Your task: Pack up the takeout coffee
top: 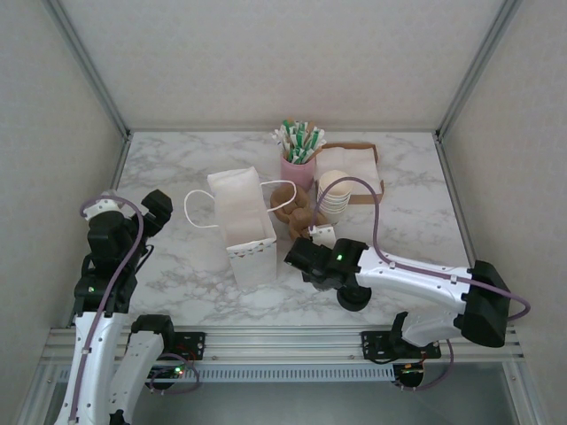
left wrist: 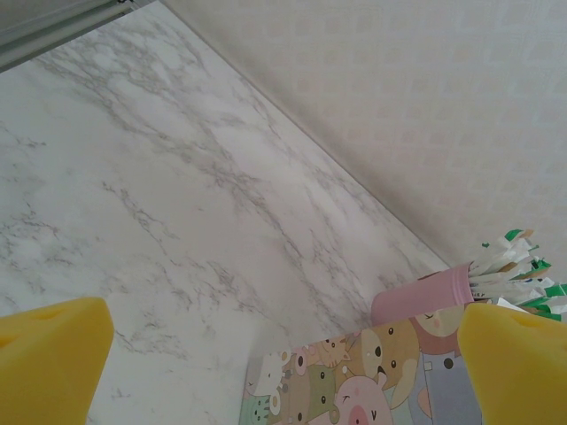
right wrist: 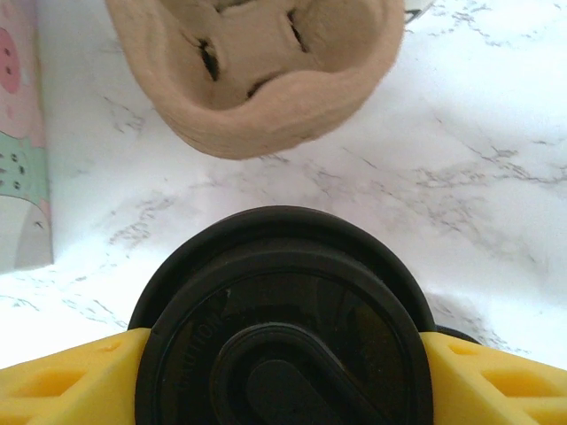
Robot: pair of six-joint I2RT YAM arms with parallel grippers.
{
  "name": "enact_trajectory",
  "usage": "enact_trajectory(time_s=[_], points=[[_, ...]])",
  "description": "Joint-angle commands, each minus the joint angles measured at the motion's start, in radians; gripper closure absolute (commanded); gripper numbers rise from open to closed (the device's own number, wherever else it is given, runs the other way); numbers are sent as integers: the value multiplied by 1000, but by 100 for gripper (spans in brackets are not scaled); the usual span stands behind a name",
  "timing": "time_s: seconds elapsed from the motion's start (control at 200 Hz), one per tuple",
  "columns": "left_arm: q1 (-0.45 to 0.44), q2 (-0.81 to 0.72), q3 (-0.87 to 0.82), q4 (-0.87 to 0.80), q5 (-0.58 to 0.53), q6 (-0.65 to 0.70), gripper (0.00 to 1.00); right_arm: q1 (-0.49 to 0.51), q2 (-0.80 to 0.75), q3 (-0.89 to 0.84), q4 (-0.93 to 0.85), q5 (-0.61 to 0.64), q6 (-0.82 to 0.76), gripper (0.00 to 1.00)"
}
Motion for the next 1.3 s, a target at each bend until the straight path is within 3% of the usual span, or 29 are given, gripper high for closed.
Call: enact_trajectory(time_s=[0.0, 0.606, 1.066, 1.296], points=[[10, -6, -14, -1, -7, 0, 0, -10, -23, -22, -71, -13, 13, 26], [10, -4, -14, -2, -8, 0, 0, -16, -83, -13, -27, -5, 43, 22], [9, -5, -15, -1, -6, -2, 0, -17, -76, -8, -29, -8, 30, 12], [10, -6, -16, -1, -6, -2, 0, -18, -62, 10, -57, 4, 58, 21]])
